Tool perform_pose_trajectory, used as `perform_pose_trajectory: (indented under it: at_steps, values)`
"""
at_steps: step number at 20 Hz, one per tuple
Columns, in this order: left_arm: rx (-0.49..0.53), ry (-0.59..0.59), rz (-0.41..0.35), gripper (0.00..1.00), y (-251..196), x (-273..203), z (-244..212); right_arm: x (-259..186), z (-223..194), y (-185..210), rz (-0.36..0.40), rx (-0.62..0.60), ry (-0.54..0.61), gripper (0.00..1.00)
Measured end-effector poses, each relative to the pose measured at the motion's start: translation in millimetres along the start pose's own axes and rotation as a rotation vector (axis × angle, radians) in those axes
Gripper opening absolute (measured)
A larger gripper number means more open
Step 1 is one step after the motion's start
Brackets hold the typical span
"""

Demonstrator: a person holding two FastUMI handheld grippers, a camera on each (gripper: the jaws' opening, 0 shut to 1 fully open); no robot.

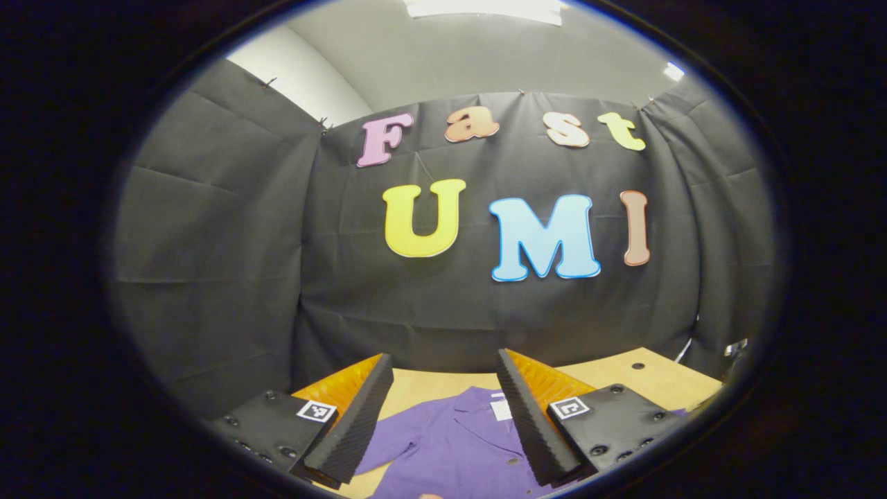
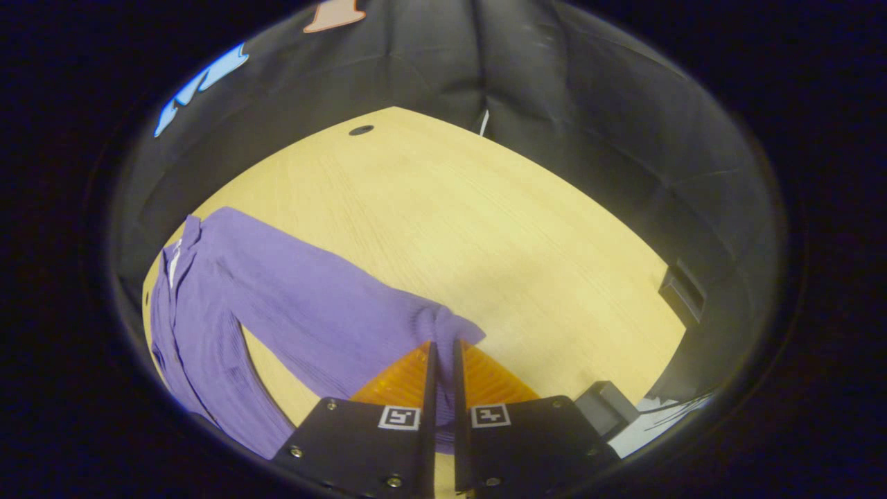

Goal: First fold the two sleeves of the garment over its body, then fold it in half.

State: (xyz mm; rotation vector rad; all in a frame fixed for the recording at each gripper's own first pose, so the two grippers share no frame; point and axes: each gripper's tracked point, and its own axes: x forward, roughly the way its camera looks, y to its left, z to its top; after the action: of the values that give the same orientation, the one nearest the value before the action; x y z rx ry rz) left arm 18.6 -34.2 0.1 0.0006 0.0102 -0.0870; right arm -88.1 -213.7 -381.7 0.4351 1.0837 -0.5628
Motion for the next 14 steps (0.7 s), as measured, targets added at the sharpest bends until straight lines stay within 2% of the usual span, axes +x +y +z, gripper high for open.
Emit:
perform_pose_trajectory:
  at_steps: [1,2,7,11,14]
  values:
    - [0.003,-0.002,-0.001,0.95,0,1,0,-5,6,1,-0.003,-0.001,-0.018,0.13]
    - [0.005,-0.006,-0.003,0.95,2,2,1,0,2,2,-0.002,0.002,-0.009,0.04]
    - [0.006,-0.012,-0.015,0.95,5,4,1,-8,12,6,0.018,-0.022,-0.045,0.02]
    - [-0.006,-0.009,-0.016,0.95,11,3,-1,-38,38,31,0.143,0.027,-0.127,0.01]
    - [-0.015,-0.004,-0.016,0.95,17,2,-4,-64,51,45,0.192,0.004,-0.183,0.02]
